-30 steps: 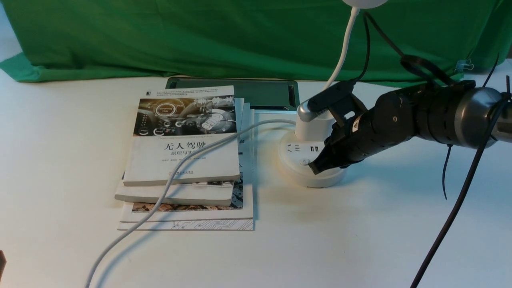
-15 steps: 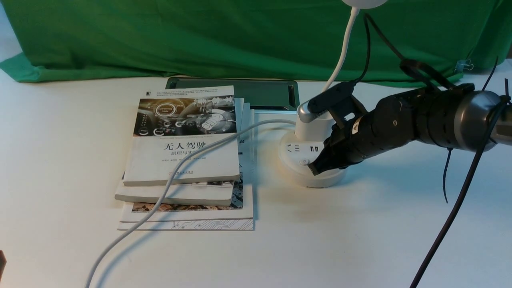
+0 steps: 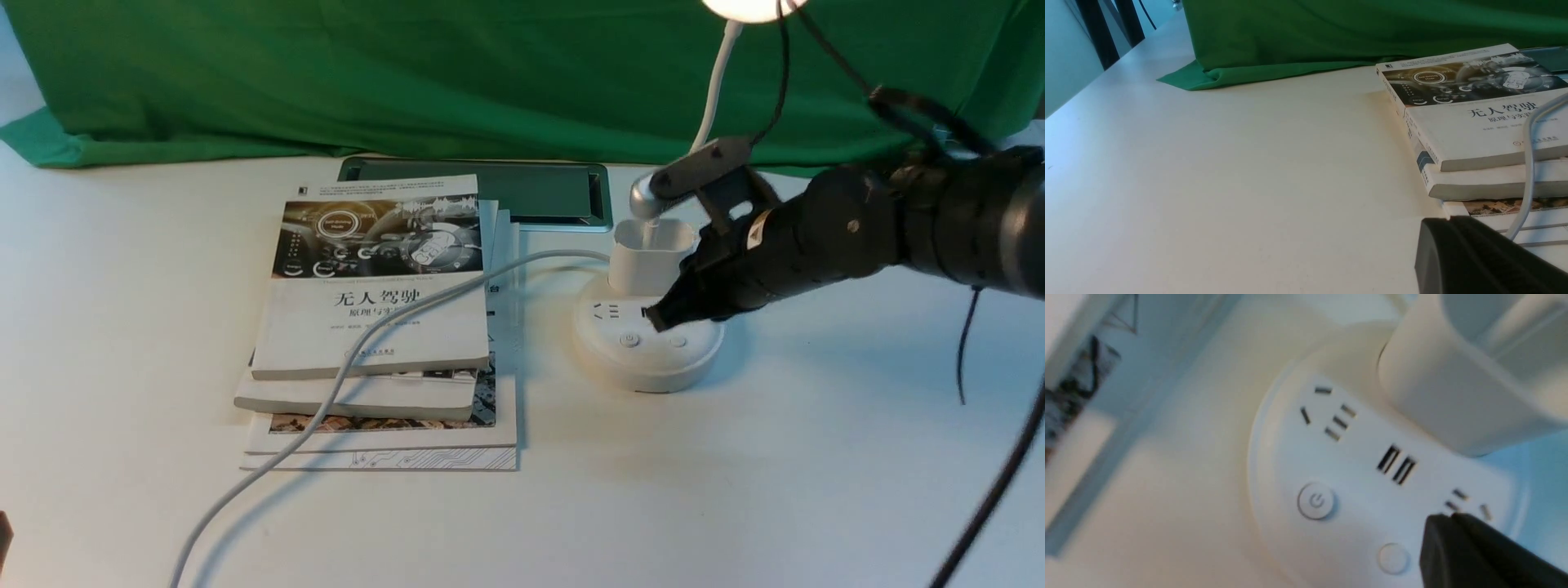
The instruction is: Turn on the desk lamp on the white desktop with your hand.
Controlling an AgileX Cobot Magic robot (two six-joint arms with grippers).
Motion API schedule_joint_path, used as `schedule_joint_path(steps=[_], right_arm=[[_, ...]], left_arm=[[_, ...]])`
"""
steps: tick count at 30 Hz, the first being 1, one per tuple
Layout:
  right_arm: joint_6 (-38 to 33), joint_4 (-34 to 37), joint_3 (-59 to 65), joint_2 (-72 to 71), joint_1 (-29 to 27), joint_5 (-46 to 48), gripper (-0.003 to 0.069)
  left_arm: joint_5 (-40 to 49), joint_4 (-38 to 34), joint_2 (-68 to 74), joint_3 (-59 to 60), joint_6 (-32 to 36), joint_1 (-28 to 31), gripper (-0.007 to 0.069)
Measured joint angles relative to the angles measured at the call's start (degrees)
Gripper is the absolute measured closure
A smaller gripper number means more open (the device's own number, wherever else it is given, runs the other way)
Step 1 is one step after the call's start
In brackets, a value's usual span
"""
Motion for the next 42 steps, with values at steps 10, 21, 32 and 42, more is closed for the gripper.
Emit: schedule_joint_path(steps=[10,21,32,42], right_arm=[[3.47,0.0,14.55,-30.39,0.0,-5.16,0.0616],[5.15,0.0,34.46,-60.62,0.0,-13.44,0.059],[5.2,0.0,38.35,-72.78,0.0,-14.49,0.055],[5.2,-0.18,42.51,-75.29,-0.36,-19.09,0.0629]], left_arm=[[0.0,0.0,0.0,0.0,0.0,0.0,0.0603],[0.0,0.0,0.0,0.0,0.0,0.0,0.0603],[0.0,0.0,0.0,0.0,0.0,0.0,0.0603],[0.0,0.0,0.0,0.0,0.0,0.0,0.0603]])
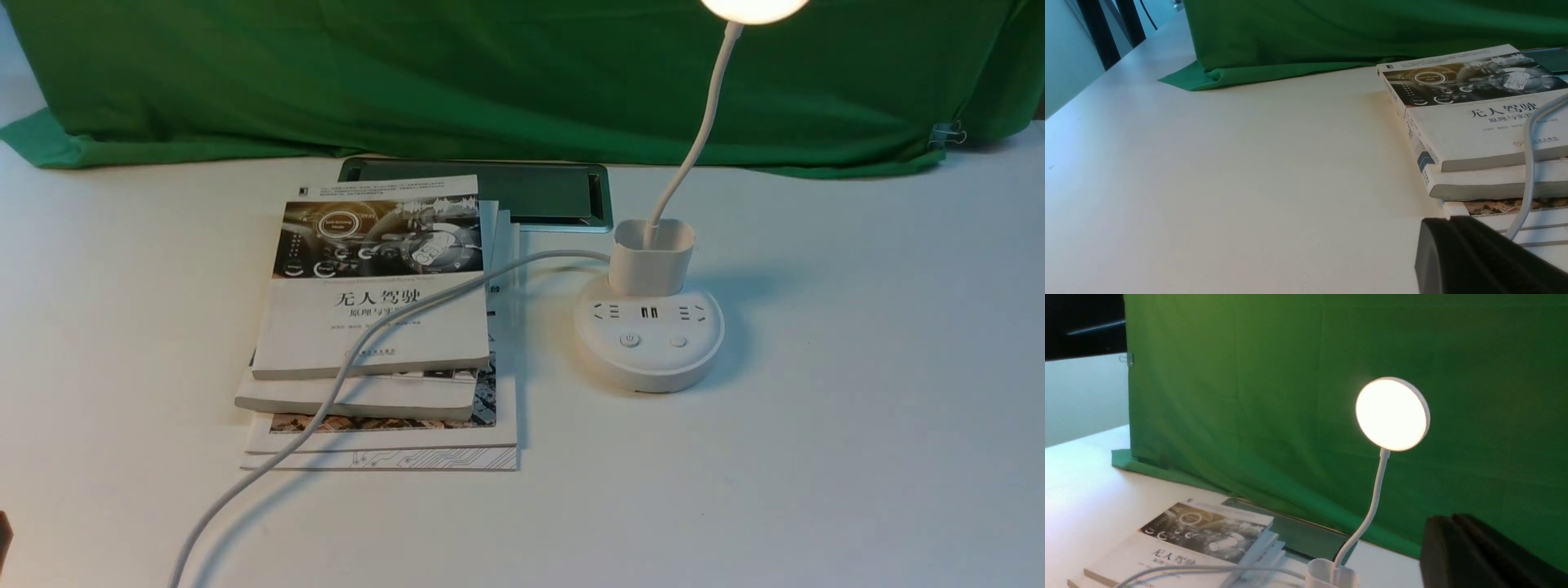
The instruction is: Turn on the desk lamp on the white desktop with your hand.
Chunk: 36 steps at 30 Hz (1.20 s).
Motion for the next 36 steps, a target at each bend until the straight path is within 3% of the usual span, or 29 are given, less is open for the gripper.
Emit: schedule_joint_path(steps=[5,9,14,20,26,36], right_arm=[[0.0,-0.2,7.67,-6.73,-6.09,-0.97,0.0629],[1.02,-0.52,17.52,-15.0,-16.87,-1.74,0.0629],[10.86,-7.31,26.97,-21.86,-24.95,-1.84,0.0629],[17.5,-11.1,29.92,-26.53,-26.01,2.54,0.0629],[17.83,-11.4,30.12,-26.53,-26.01,8.79,0.0629],[17.94,-11.4,30.12,-26.53,-26.01,9.56,0.0624]], left_arm=[[0.0,0.0,0.0,0.0,0.0,0.0,0.0603],[0.0,0.0,0.0,0.0,0.0,0.0,0.0603],[0.0,0.0,0.0,0.0,0.0,0.0,0.0603],[0.0,0.0,0.0,0.0,0.0,0.0,0.0603],[0.0,0.0,0.0,0.0,0.0,0.0,0.0603],[0.0,0.0,0.0,0.0,0.0,0.0,0.0603]])
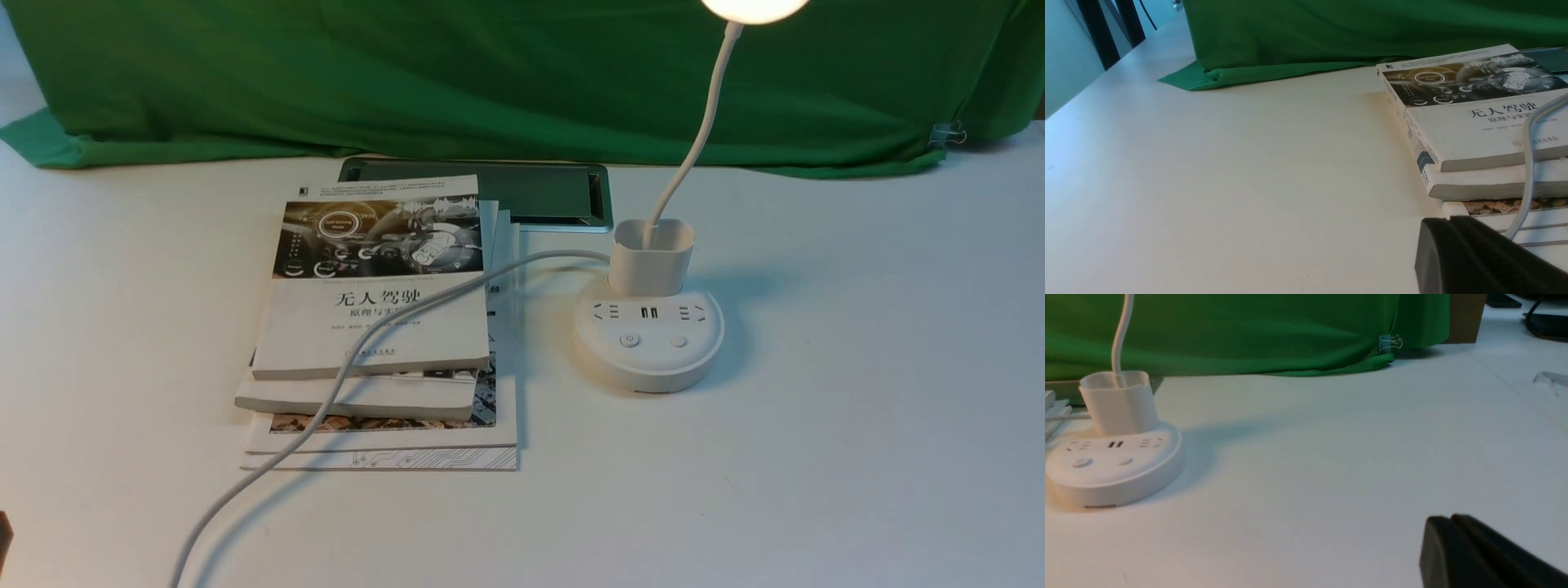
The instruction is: Turn on the desk lamp on the white desktop with your hand.
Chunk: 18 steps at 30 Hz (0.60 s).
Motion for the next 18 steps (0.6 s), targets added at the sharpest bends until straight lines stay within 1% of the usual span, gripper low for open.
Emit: schedule_joint_path(steps=[18], right_arm=[[0.05,0.0,0.0,-0.07,0.0,0.0,0.0585]], left_arm=[[0.0,0.0,0.0,0.0,0.0,0.0,0.0603]])
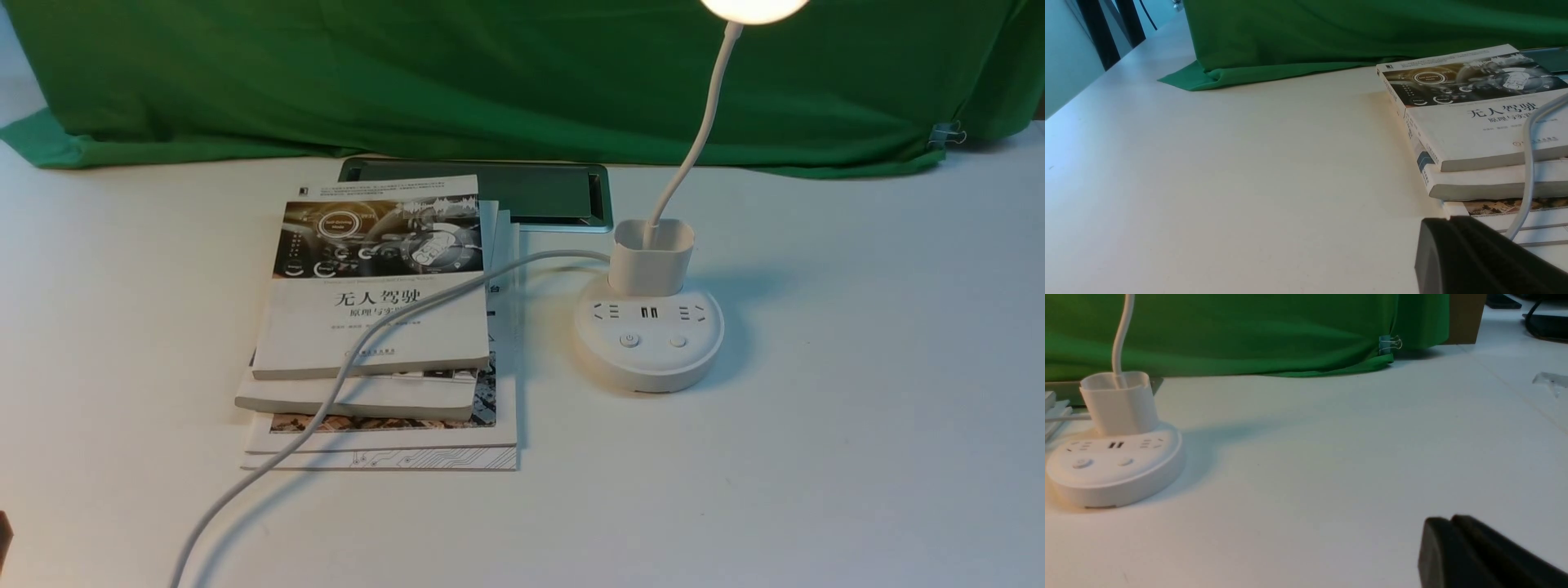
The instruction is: Turn on the desk lamp on the white desktop with your hand.
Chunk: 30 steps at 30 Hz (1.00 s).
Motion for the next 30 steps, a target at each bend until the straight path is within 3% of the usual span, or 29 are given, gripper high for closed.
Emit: schedule_joint_path(steps=[30], right_arm=[[0.0,0.0,0.0,0.0,0.0,0.0,0.0516]], left_arm=[[0.0,0.0,0.0,0.0,0.0,0.0,0.0603]])
